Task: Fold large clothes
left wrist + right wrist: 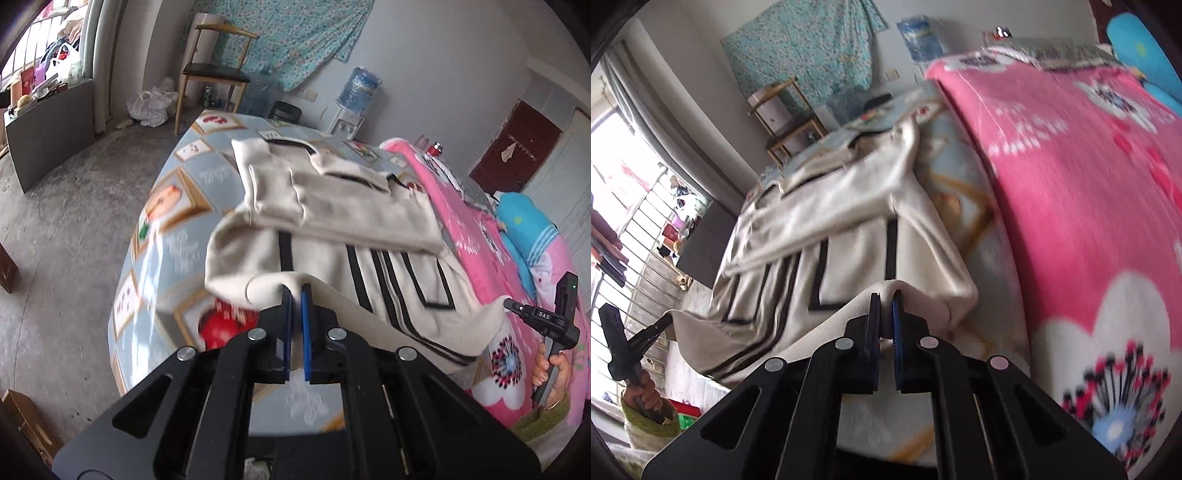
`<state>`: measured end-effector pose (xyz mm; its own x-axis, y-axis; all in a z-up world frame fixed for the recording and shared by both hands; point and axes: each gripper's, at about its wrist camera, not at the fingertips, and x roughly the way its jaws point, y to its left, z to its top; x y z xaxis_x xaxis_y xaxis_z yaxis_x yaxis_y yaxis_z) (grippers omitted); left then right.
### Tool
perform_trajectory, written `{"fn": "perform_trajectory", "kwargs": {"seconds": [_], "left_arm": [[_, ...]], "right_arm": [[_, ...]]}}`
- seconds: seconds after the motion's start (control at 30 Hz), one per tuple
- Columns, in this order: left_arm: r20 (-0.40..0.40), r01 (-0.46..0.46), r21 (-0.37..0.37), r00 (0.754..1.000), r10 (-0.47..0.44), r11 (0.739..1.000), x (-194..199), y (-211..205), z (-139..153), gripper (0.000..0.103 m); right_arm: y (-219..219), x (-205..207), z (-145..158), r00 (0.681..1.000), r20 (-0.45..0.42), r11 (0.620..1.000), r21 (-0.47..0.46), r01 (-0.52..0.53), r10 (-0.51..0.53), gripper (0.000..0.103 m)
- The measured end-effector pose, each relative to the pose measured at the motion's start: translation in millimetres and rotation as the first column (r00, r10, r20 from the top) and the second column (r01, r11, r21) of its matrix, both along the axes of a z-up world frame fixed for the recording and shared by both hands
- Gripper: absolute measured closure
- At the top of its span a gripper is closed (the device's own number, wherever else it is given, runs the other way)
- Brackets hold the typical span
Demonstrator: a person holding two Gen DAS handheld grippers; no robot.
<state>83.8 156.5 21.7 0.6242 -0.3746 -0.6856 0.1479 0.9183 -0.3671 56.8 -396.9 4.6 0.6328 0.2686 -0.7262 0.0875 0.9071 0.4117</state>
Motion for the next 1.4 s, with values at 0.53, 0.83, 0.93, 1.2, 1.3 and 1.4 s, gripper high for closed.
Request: {"fn": "perform_trajectory", "kwargs": {"seconds": [0.53,0.83,0.93,1.2,1.3,1.4], "left_arm": [[-0.112,-0.159,-0.040,0.982,0.153,0.987,122,31,-29,0.067],[-0.170,-0.090,-0.083,0.983,0.075,0.993,42,26,-47,0.049],[-0.253,-0.117,-0.192,0.965,0.066,0.975,33,25,-78,0.049],[-0.273,-0.317,-0.408,0.937,0.217,0.856,46,53,-112,0.050],[-0.250,-0.355,-0.415,0.930,0.270,0.837,50,51,-113,0.051],[-0.219,-0.385,-0.324,0.919,0.327,0.864,56,38,-108,0.064]], "right_arm": [[-39,166,-65,0.993,-0.112,0.968,0.247,0.049,-0.022,0.059],[-42,68,-47,0.995,-0.081,0.965,0.250,0.085,-0.066,0.032],[-34,37,-69,0.986,-0.144,0.967,0.229,0.111,-0.079,0.032],[-18,44,-92,0.984,-0.109,0.972,0.175,0.159,-0.141,0.035],[-29,59,-98,0.975,-0.086,0.955,0.200,0.220,-0.207,0.046],[-27,72,-103,0.969,-0.045,0.949,0.199,0.245,-0.241,0.055]]}}
